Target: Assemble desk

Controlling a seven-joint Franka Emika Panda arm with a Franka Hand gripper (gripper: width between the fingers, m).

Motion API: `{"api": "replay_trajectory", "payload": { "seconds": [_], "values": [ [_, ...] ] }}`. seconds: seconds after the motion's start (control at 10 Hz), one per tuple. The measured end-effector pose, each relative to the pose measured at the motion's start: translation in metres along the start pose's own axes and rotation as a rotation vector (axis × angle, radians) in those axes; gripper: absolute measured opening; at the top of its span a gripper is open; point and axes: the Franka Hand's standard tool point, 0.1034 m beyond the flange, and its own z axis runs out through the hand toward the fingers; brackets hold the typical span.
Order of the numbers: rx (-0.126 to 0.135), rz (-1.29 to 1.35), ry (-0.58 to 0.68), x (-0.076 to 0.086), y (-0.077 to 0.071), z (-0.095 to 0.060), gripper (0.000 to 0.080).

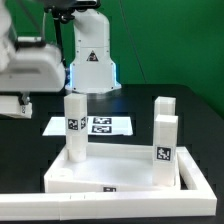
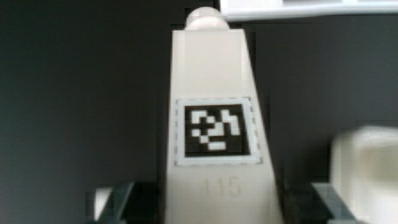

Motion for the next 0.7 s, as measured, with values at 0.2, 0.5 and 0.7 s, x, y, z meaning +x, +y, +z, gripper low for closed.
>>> {"api": "replay_trajectory", "payload": {
  "seconds": [0.2,0.5,0.7],
  "values": [
    [-0.026,-0.026,0.180,0.019,-0.006,-0.051,0.0287],
    [-0.053,-0.027,0.426,0.033,0.000,-0.065,0.0287],
    [-0.040,0.006,0.560,0.039,-0.013,-0.063,0.0287]
  ]
}}
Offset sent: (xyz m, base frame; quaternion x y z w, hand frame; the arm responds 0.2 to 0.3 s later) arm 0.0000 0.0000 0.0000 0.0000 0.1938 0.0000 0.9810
